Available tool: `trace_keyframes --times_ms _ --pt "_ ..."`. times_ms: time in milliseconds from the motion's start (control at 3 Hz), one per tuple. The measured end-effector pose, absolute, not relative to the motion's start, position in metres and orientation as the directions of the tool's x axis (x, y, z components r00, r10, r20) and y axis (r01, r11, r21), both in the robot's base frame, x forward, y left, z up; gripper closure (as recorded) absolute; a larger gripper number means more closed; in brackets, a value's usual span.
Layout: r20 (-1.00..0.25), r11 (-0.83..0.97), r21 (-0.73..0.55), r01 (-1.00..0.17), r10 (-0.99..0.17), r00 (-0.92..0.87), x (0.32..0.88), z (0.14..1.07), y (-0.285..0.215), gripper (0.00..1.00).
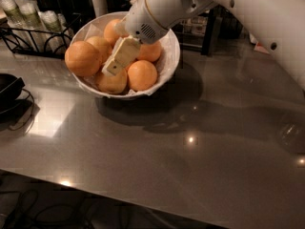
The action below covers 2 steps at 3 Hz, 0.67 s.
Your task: Pick orange from white bowl
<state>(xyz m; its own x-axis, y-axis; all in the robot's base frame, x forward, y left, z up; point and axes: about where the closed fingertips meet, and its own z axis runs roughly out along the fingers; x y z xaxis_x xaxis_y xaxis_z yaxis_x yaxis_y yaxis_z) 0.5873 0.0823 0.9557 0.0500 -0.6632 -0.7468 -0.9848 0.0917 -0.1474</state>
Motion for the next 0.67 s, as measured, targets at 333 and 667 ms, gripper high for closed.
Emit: trace_keyframes --times_ms 333,667 --pt "-0.747 0.091 -0.148 -0.985 -0.663 0.051 0.587 0.956 0.083 0.15" --pt "-0.743 0.054 -0.159 -0.986 -0.664 0.083 0.588 0.959 0.096 0.17"
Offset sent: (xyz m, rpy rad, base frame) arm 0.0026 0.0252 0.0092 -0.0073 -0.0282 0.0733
